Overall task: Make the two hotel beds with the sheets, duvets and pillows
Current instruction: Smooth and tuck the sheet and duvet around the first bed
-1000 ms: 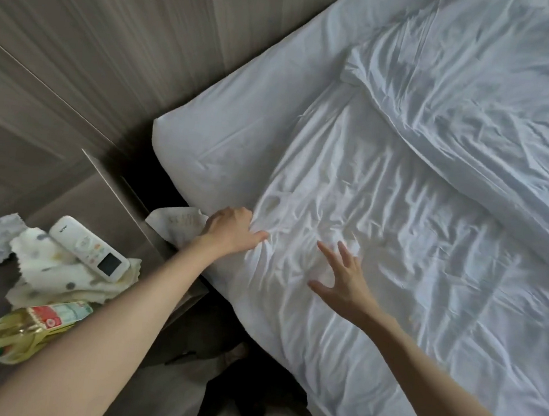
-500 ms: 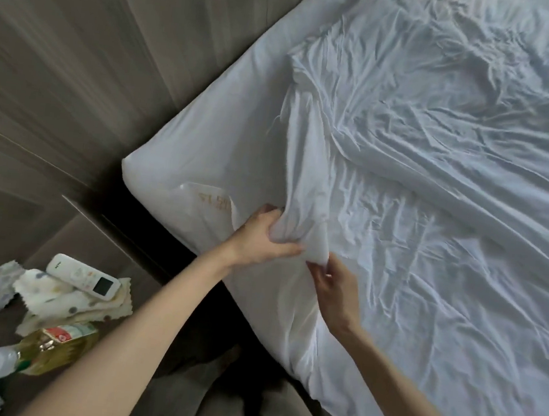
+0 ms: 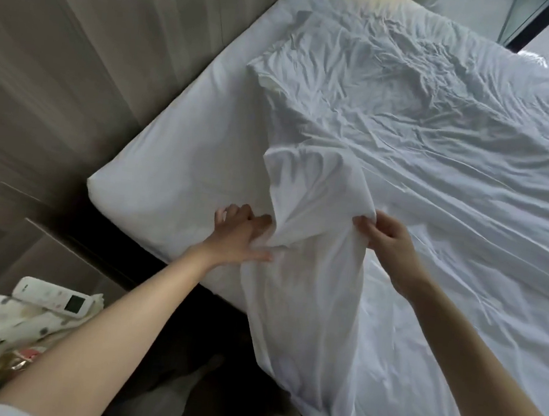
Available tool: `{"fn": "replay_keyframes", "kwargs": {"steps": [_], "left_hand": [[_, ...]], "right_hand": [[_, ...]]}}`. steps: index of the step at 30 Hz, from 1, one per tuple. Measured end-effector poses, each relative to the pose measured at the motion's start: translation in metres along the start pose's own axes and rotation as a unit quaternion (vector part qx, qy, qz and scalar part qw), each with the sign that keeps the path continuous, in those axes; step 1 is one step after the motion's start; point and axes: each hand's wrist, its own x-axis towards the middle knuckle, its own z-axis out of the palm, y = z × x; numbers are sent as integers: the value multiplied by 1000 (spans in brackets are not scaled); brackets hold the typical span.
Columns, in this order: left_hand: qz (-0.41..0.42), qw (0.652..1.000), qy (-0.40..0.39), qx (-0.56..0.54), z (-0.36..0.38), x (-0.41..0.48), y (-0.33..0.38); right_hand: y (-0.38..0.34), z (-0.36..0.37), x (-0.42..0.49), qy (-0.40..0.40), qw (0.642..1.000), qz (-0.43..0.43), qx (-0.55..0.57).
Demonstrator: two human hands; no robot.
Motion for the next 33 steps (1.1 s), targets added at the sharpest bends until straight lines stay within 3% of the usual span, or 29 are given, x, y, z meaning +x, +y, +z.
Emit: {"fn": "replay_keyframes", "kwargs": {"steps": [3,6,10,15,19,22,25,30,33], "left_hand": [[2,998,15,-67,4,4,12],[-5,997,-36,-74,-3,-6,24],[-69,992,-5,-108,-31,-35,26],[-120,979,49,-156,-57,-82,30],[-189,946,96,-247,-48,-119,26],[-192,905,139,-354,-45,-143,16],[-173,893,137,-393,-44,-164,7],[-183,855,166,-456,-39,-198,3],[-154,836,163,-501,-36,-213,1]], "right_hand": [[2,-7,5,38,998,32,36],[12,-7,22,112,990,70,40],[24,11,46,167,981,94,16],[16,53,40,111,991,65,-45],[13,94,-16,80,990,-67,-93],[27,116,-75,-46,987,-97,-122],[38,129,-130,-141,976,-81,-146],[66,159,-200,-179,953,-94,-226],[81,186,-225,-72,962,-77,-253]]}}
